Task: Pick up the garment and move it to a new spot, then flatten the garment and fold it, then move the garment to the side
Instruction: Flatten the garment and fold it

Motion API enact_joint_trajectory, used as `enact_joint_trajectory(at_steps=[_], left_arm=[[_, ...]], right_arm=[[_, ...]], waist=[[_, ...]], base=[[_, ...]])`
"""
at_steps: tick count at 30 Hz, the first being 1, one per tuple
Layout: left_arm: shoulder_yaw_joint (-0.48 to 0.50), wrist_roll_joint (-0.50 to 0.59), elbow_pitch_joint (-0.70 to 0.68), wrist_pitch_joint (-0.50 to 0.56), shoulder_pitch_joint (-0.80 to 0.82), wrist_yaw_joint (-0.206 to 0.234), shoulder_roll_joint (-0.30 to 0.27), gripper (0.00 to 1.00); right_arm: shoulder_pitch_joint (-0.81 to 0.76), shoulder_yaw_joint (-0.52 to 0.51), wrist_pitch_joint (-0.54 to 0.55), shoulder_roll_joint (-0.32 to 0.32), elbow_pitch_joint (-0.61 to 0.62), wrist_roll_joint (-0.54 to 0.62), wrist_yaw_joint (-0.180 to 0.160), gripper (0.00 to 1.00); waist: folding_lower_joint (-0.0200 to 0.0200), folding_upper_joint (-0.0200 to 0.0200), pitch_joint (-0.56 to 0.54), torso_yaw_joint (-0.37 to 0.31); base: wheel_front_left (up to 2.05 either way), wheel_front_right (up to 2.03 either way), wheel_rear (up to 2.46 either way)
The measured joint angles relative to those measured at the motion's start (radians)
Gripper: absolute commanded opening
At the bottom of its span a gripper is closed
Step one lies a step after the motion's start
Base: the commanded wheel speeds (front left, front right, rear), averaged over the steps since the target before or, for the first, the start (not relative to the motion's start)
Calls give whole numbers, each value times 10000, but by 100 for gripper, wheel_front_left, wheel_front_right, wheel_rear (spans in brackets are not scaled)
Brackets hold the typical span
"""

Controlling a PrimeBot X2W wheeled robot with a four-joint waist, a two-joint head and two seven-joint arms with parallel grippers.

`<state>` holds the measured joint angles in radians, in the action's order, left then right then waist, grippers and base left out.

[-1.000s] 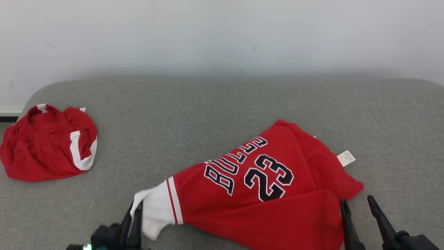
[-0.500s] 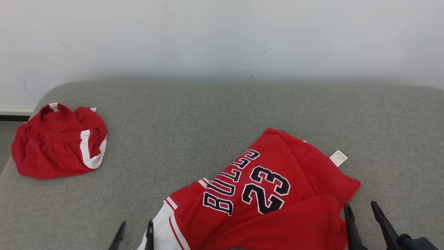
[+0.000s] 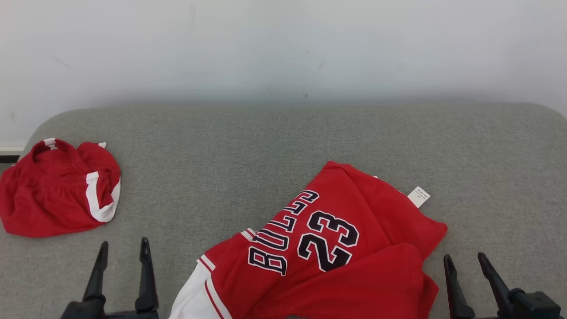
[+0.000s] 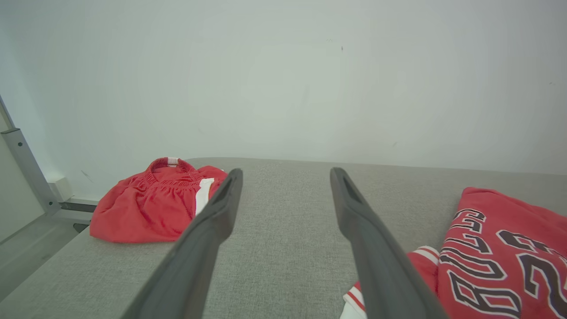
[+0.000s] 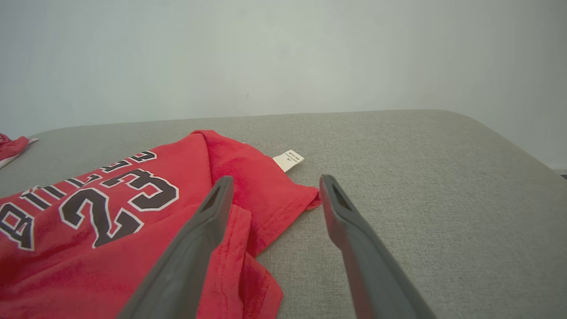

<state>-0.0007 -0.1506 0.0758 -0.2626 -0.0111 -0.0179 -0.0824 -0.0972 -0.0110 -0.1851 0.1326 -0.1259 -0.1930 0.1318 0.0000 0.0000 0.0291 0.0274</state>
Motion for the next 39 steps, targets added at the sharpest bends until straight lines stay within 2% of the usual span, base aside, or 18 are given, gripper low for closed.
enact_joint_trajectory(at_steps=[5,14,17,21,27,33,34,35,36,37,39], left_arm=[[378,75,-19,0,-3,-77,31,100],[359,247,-35,0,228,-180,199,100],[290,247,-19,0,370,-184,259,100],[203,242,-8,0,504,-186,278,100],[42,209,-19,0,556,-107,299,100],[117,167,27,0,650,-96,307,100],[136,161,33,0,669,-96,307,100],[125,142,27,0,687,-82,303,100],[77,104,10,0,694,-69,307,100],[50,90,4,0,695,-38,311,100],[59,82,31,0,727,-52,311,100]], right_arm=[[475,123,98,245,-464,-19,0,100],[2556,539,642,1338,-1730,-128,0,100],[3498,742,796,1755,-2617,-311,0,100],[3973,1016,750,2077,-3570,-499,0,100],[4412,1244,577,2265,-5225,-941,0,100],[4547,1574,550,2102,-6289,-1402,0,100],[4578,1618,633,2061,-6427,-1509,0,84],[4610,1685,619,2027,-6479,-1639,0,63],[4674,1755,612,2013,-6525,-1737,0,29],[4757,1835,604,2013,-6587,-1781,0,0],[4949,1981,583,2011,-6700,-1919,0,0]], waist=[[0,0,85,-135],[0,0,451,18],[1,1,678,203],[1,1,887,436],[1,1,1164,718],[1,1,1303,813],[1,1,1308,795],[1,1,1312,775],[1,1,1316,757],[1,0,1324,743],[1,1,1357,723]], base=[[0,0,0],[0,0,0],[0,0,0],[0,0,0],[0,0,0],[0,0,0],[0,0,0],[0,0,0],[0,0,0],[0,0,0],[0,0,0]])
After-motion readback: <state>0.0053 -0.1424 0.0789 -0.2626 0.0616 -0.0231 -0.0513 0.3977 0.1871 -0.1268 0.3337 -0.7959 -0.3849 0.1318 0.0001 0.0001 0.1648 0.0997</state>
